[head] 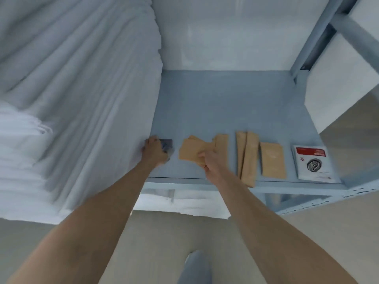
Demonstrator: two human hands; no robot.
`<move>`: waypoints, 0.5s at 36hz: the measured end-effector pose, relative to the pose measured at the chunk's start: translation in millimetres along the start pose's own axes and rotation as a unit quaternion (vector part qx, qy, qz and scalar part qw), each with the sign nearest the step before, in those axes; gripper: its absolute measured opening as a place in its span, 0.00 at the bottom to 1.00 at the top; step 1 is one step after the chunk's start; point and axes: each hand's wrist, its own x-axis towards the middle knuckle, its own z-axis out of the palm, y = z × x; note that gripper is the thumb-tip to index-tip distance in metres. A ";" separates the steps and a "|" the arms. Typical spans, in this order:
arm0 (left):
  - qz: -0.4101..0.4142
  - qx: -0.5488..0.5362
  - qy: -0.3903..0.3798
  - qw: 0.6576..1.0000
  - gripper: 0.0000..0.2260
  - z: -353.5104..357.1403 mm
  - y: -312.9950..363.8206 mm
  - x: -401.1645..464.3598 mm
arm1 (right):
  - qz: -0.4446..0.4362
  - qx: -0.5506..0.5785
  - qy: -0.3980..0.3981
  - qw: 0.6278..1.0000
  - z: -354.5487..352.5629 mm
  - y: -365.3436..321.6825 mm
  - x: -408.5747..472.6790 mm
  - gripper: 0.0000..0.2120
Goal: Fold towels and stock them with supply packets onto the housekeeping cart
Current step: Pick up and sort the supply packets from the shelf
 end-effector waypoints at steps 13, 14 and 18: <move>0.032 0.080 -0.059 0.994 0.17 -7.1 5.5 13.8 | 0.043 -0.046 0.018 0.998 22.6 -4.9 5.3 0.11; 0.029 0.084 -0.057 0.994 0.16 -7.3 6.1 12.6 | 0.044 -0.046 0.020 0.998 23.8 -5.6 4.8 0.11; -0.007 0.090 -0.047 0.995 0.17 -5.9 5.8 8.0 | 0.043 -0.043 0.014 0.998 23.3 -4.4 -3.3 0.11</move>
